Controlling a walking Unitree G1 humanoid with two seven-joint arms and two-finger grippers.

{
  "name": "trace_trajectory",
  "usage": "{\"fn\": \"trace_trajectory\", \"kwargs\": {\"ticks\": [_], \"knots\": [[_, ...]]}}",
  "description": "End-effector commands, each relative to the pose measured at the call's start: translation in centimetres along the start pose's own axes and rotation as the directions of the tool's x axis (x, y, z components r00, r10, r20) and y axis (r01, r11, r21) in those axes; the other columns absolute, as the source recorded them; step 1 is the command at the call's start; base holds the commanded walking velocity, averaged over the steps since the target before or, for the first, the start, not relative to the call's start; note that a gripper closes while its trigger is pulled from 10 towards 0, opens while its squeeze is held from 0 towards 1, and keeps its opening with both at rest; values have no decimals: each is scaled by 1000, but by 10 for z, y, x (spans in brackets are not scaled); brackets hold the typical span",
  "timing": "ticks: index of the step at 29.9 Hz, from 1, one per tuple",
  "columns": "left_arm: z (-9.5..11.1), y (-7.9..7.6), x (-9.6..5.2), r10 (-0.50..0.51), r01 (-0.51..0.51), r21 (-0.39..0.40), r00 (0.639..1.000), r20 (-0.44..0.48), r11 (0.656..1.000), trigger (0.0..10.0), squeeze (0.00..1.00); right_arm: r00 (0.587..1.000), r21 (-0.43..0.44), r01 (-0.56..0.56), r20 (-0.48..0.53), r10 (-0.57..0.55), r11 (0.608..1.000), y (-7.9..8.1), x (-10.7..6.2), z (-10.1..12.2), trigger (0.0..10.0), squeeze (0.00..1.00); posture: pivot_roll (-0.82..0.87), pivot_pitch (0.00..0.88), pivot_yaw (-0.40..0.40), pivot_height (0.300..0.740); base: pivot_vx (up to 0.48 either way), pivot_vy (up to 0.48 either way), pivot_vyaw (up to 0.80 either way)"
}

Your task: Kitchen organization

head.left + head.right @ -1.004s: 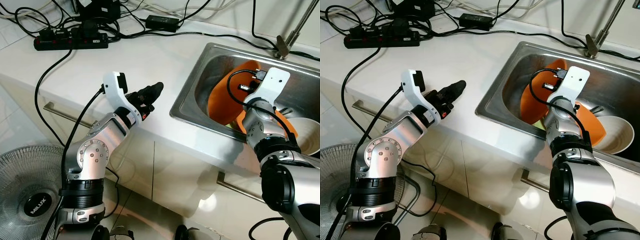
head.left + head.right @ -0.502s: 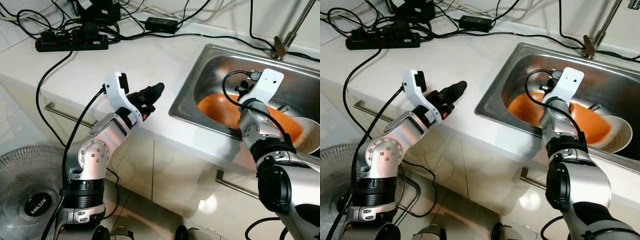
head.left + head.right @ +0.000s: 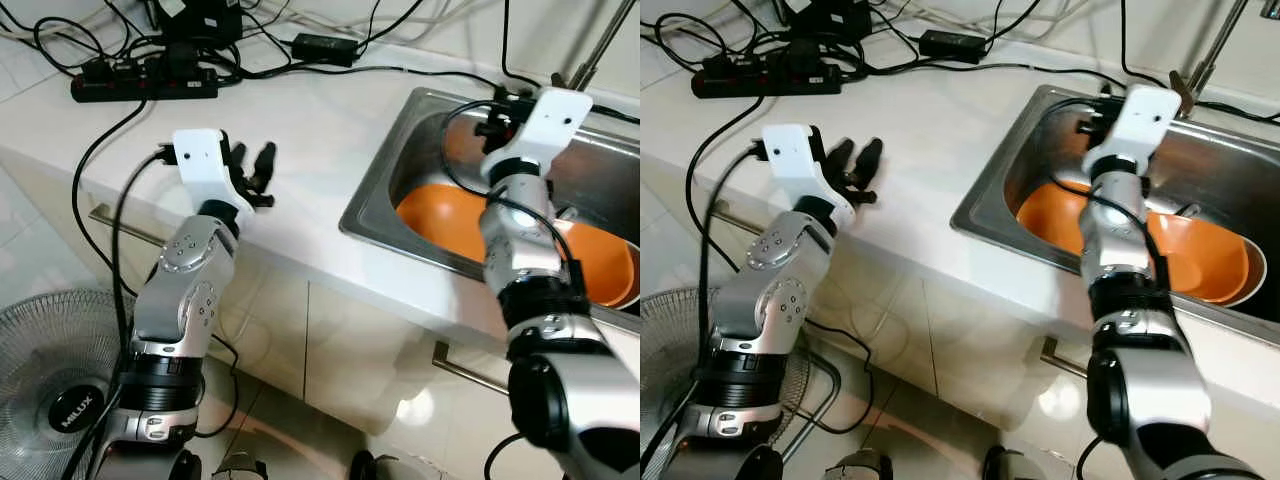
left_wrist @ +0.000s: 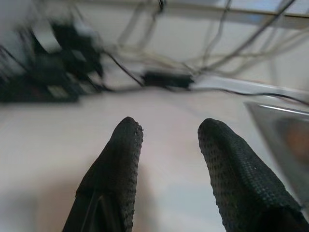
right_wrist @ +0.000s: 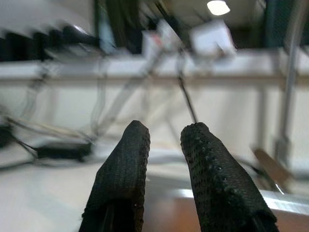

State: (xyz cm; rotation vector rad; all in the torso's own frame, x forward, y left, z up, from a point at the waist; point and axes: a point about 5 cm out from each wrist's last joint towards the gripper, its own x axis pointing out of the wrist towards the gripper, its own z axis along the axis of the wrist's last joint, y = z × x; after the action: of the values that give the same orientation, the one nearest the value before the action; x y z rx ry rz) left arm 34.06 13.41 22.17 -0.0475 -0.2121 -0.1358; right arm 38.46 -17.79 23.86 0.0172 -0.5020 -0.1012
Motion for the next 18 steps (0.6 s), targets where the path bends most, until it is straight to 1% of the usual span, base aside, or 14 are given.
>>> {"fn": "trace_trajectory", "kwargs": {"ticks": [1, 2, 3, 4, 5, 6, 7, 8, 9, 11, 14, 16, 18], "knots": [[7, -2, 3, 24, -32, 113, 997, 68, 993, 10000, 0, 997, -5, -18, 72, 18, 1000, 2, -2, 11, 10000, 0, 96, 91, -4, 740, 0, 0, 0], [7, -2, 3, 24, -32, 113, 997, 68, 993, 10000, 0, 997, -5, -18, 72, 18, 1000, 2, -2, 11, 10000, 0, 96, 91, -4, 740, 0, 0, 0], [9, -2, 3, 33, -49, 173, 995, 95, 984, 10000, 0, 997, -3, -21, 76, 22, 1000, 4, -5, 10, 10000, 0, 94, 91, -4, 740, 0, 0, 0], [10, -3, 3, 33, -69, 260, 990, 141, 963, 10000, 0, 997, -8, -32, 64, 32, 999, 7, -12, 3, 10000, 0, 92, 92, -4, 740, 0, 0, 0], [9, -2, 1, 48, -96, 288, 984, 170, 953, 10000, 0, 998, -3, -45, 39, 45, 999, 12, -21, -5, 10000, 0, 89, 95, -2, 740, 0, 0, 0], [7, -2, 0, 69, -122, 284, 979, 191, 951, 10000, 0, 998, 8, -61, 22, 61, 998, 17, -29, -11, 10000, 0, 89, 95, -2, 740, 0, 0, 0], [2, 0, -2, 107, -160, 269, 974, 202, 950, 10000, 0, 996, 0, -85, 3, 85, 996, 24, -41, -19, 10000, 0, 87, 98, -2, 740, 0, 0, 0], [1, 0, -4, 104, -163, 285, 972, 212, 945, 10000, 0, 997, 15, -77, -5, 77, 997, 25, -47, -22, 10000, 0, 85, 100, -1, 740, 0, 0, 0], [1, 0, -4, 104, -163, 285, 972, 212, 945, 10000, 0, 997, 15, -77, -5, 77, 997, 25, -47, -22, 10000, 0, 85, 100, -1, 740, 0, 0, 0], [-2, -1, -6, 99, -166, 299, 969, 225, 940, 10000, 0, 998, 36, -66, -10, 66, 997, 27, -55, -24, 10000, 0, 84, 102, -1, 740, 0, 0, 0], [-4, -1, -8, 106, -187, 319, 961, 256, 929, 10000, 0, 996, 8, -89, -11, 89, 996, 31, -65, -27, 10000, 0, 86, 103, 0, 740, 0, 0, 0], [-4, 1, -8, 115, -200, 321, 957, 267, 926, 10000, 0, 995, 0, -97, 8, 97, 995, 31, -65, -24, 10000, 0, 82, 101, -1, 740, 0, 0, 0], [-5, 2, -8, 122, -213, 320, 952, 282, 923, 10000, 0, 996, -4, -86, 37, 86, 996, 29, -60, -17, 10000, 0, 81, 101, 1, 740, 0, 0, 0]]}}
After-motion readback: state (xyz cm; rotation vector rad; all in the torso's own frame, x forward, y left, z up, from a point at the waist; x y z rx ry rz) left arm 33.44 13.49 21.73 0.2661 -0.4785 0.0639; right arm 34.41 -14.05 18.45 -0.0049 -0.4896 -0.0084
